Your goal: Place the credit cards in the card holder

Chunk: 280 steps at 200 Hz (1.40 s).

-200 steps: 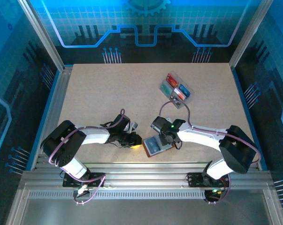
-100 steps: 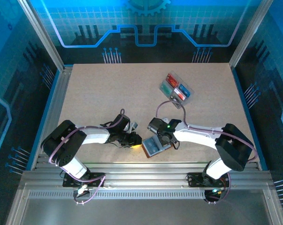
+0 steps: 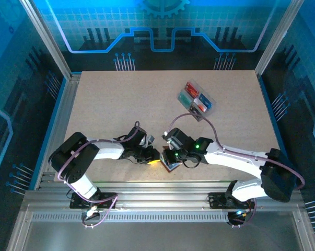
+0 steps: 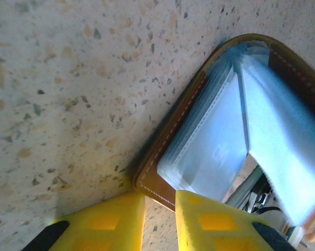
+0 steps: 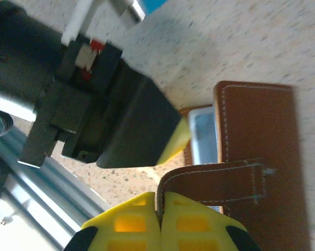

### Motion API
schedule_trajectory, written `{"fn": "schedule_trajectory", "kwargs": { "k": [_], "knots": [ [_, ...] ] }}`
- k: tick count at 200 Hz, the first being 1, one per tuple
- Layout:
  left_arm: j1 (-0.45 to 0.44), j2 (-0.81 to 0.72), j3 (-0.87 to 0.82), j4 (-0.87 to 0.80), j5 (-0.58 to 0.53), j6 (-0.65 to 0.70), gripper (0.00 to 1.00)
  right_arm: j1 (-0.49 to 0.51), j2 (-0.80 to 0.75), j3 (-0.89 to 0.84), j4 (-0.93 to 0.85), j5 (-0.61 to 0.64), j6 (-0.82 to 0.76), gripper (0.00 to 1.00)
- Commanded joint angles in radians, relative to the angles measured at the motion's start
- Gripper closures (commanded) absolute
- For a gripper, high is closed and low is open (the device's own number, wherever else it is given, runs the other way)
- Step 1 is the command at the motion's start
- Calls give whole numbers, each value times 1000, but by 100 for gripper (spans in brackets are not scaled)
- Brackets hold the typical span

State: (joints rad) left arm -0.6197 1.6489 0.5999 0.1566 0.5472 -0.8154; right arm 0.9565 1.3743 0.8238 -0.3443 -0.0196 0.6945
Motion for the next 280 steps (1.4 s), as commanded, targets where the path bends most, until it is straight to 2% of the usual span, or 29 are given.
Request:
{"fn": "schedule_trajectory", "kwargs": {
  "k": [1,21,29,35,73,104,138,148,166,191,224,236,261,280],
  "knots": [
    [-34,59,-1,110,-10,-41,76,11,53,-21,125,-96,59,98],
    [4,-15,-49,101,-30,-60,76,9,72,-18,102,-71,55,84],
    [19,-52,-66,85,-37,-60,75,5,74,-21,101,-78,52,68],
    [28,-78,-80,70,-42,-56,75,3,76,-17,96,-92,44,62],
    [70,-243,-143,-46,-65,-27,73,-3,32,16,15,-141,-26,39],
    [109,-368,-162,-156,-92,12,71,-32,-103,-1,-59,-164,-63,25],
    [119,-427,-115,-262,-110,66,70,-154,-254,-43,-157,-120,-69,29],
    [120,-432,-94,-285,-110,77,70,-204,-276,-58,-169,-121,-69,36],
    [118,-436,-59,-322,-111,101,70,-288,-298,-79,-189,-108,-67,60],
    [114,-424,-25,-345,-108,115,70,-359,-289,-108,-171,-82,-58,69],
    [92,-392,53,-390,-115,143,70,-332,-132,-122,-78,-136,-72,82],
    [82,-380,87,-407,-122,153,70,-280,-65,-110,-68,-113,-78,81],
    [50,-320,161,-426,-143,172,70,-177,30,-91,-84,13,-69,70],
    [7,-237,203,-407,-144,172,71,-154,60,-103,-74,61,-56,55]
  ]
}}
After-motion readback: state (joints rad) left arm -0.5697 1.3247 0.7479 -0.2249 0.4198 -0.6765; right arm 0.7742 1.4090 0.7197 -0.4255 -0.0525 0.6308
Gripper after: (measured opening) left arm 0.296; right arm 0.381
